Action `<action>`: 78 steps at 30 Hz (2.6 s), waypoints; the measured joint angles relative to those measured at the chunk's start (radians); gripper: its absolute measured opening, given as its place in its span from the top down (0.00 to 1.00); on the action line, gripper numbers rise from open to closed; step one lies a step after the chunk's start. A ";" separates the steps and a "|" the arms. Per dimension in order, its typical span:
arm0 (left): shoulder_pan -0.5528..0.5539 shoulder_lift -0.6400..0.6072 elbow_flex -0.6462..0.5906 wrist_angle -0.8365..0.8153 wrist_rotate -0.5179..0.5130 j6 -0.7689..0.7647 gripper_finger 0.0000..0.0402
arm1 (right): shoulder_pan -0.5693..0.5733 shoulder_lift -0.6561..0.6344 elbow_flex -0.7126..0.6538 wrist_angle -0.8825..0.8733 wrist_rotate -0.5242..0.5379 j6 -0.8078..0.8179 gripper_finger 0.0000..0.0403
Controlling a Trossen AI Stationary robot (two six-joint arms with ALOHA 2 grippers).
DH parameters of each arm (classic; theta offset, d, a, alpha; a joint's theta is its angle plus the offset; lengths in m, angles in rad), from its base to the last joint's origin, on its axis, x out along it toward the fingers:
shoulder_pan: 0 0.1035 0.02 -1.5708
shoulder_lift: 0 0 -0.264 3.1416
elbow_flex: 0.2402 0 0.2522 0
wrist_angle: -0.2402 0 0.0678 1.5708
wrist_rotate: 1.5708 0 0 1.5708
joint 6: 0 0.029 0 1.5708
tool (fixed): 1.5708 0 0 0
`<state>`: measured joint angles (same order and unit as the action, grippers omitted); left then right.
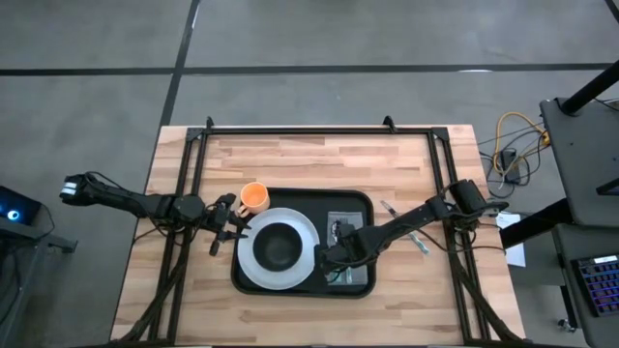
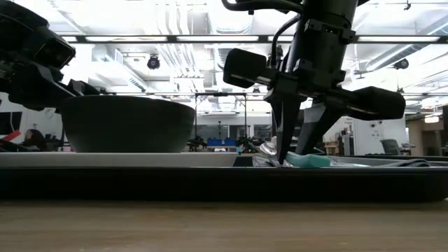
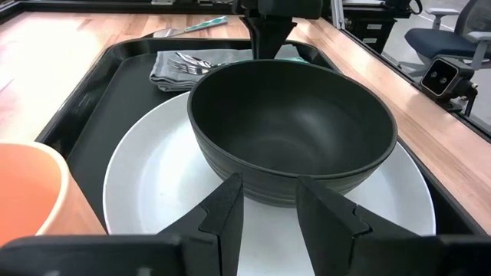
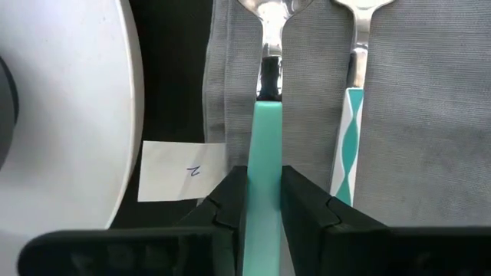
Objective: Set up tray
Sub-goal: Put the blue spoon on top of the gray napkin to the right of the white plate, then put the blue patterned knife on top of the gray napkin to the right of the blue patterned fork
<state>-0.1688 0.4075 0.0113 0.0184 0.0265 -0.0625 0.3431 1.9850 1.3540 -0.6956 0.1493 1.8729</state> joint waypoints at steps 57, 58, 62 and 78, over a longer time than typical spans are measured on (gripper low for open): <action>0.000 0.000 0.000 0.000 0.000 0.000 0.75 | -0.017 -0.565 -0.466 -0.266 -0.103 -0.198 0.64; 0.000 0.000 0.000 0.000 0.000 0.000 0.75 | -0.017 -0.578 -0.483 -0.263 -0.102 -0.208 0.64; 0.000 0.000 0.000 0.000 0.000 0.000 0.75 | -0.017 -0.614 -0.549 -0.264 -0.099 -0.247 0.65; 0.000 0.000 0.000 0.000 0.000 0.000 0.75 | -0.017 -0.695 -0.725 -0.264 -0.098 -0.287 0.65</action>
<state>-0.1691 0.4072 0.0113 0.0181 0.0265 -0.0628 0.3264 1.2901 0.6286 -0.9592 0.0509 1.5856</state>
